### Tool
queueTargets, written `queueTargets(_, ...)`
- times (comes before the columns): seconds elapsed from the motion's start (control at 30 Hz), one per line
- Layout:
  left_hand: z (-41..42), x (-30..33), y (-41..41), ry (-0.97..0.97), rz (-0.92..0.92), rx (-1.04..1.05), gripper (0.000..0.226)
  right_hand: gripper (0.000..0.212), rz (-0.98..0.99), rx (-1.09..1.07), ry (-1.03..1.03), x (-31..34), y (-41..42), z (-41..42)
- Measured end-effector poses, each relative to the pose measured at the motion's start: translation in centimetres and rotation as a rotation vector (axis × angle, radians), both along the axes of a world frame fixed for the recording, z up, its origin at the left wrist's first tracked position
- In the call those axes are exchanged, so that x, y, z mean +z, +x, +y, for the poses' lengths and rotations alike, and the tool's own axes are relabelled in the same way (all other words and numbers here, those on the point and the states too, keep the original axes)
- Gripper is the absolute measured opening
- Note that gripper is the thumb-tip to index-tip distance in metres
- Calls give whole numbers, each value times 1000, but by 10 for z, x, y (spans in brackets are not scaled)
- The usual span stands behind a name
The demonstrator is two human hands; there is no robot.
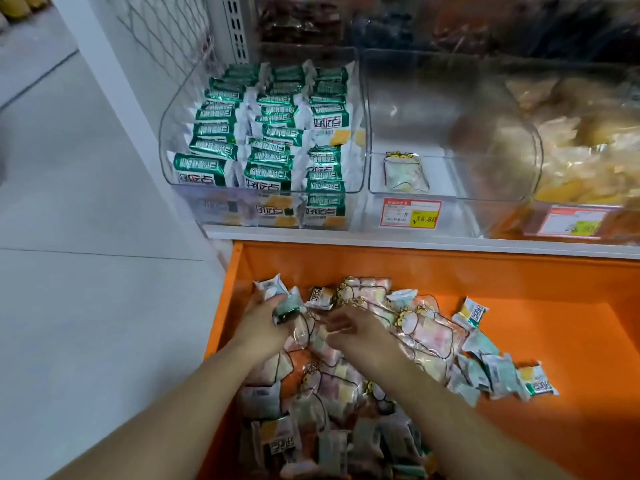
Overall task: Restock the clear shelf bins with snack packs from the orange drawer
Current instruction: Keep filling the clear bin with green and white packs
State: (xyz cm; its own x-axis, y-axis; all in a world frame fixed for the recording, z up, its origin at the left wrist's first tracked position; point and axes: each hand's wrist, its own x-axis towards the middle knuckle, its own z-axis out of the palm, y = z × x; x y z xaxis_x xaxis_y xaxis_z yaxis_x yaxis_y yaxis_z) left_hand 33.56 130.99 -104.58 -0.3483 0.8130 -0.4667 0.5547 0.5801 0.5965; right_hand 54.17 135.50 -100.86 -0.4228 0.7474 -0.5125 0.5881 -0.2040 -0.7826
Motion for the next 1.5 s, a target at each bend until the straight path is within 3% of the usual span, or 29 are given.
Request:
queueTargets(0.2, 35, -35, -5, -177, 180, -42, 60, 33, 35, -26, -79, -36, -13, 14)
queueTargets(0.43, 28, -34, -2, -25, 283, 12, 52, 24, 41, -85, -62, -49, -10, 21)
queueTargets(0.53, 18, -10, 0, 107, 127, 84, 56, 25, 60, -98, -49, -38, -7, 20)
queueTargets(0.73, -4, 42, 16, 273, -376, 131, 35, 43, 104, -123, 19, -2, -7, 11)
queueTargets(0.87, -23, 73, 28, 302, -578, 212, 40, 42, 119, -73, 104, 22, -6, -2)
queueTargets(0.97, -42, 79, 31, 286, -700, 401, 47, 39, 194, -121, 59, 29, -5, -12)
queueTargets(1.07, -61, 81, 33, 234, -823, 475, 36, 31, 276, -129, -15, 34, -6, -23)
queueTargets(1.17, -71, 72, 33, 198, -739, 507, 26, 30, 233, -58, -38, 25, -12, -30)
queueTargets(1.33, -66, 43, 27, 91, -513, 605, 8, 48, 13, 35, 45, -6, -32, -7)
queueTargets(1.5, -52, 10, 21, 1, -511, 676, 22, 42, -88, 162, 161, -47, -79, 39)
